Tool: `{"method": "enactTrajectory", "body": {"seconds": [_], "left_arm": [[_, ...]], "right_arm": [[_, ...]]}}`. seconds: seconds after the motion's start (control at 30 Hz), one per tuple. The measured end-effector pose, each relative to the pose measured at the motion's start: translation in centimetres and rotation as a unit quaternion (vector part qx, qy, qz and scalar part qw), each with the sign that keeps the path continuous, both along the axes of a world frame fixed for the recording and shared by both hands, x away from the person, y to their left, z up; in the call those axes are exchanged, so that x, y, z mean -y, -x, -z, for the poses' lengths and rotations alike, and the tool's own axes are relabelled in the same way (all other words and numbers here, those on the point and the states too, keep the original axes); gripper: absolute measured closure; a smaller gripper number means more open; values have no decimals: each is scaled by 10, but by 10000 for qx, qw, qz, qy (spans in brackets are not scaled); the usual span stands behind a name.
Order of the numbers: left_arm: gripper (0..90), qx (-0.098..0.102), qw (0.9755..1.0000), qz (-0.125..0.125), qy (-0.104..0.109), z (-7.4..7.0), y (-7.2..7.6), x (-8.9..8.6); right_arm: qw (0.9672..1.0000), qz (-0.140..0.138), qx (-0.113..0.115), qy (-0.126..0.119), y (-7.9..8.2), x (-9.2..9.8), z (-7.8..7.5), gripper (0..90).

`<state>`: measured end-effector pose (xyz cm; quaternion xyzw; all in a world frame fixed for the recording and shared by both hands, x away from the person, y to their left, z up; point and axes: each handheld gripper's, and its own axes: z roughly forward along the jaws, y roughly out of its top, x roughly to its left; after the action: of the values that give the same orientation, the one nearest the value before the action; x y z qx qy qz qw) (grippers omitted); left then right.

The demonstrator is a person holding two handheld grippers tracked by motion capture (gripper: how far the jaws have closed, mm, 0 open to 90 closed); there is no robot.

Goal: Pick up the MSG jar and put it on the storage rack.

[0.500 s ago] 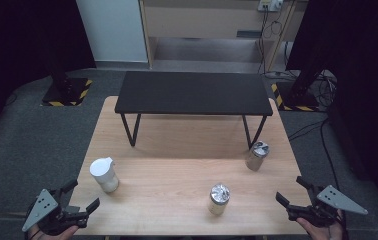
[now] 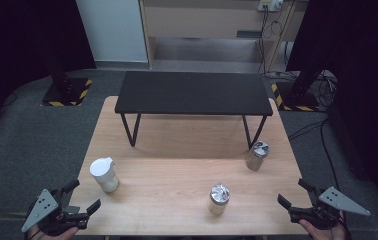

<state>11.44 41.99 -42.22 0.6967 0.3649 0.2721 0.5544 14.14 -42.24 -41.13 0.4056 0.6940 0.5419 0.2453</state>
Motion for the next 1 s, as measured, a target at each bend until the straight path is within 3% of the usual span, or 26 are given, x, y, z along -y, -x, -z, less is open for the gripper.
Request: {"method": "enactTrajectory", "body": {"seconds": [0.3, 0.5, 0.67, 1.0], "left_arm": [[12, 42, 9999, 104, -48, -13, -4, 0], [8, 51, 9998, 188, 18, -20, -7, -4], [3, 29, 9995, 224, 199, -20, -6, -9], [0, -8, 9995, 284, 139, -37, -8, -19]], "right_arm": [[10000, -51, -1, -12, 0, 1, 0, 45], [10000, -80, 2, 10, 0, 1, -1, 51], [10000, -94, 4, 0, 0, 1, 0, 50], [10000, -77, -6, -29, 0, 2, 0, 46]]}}
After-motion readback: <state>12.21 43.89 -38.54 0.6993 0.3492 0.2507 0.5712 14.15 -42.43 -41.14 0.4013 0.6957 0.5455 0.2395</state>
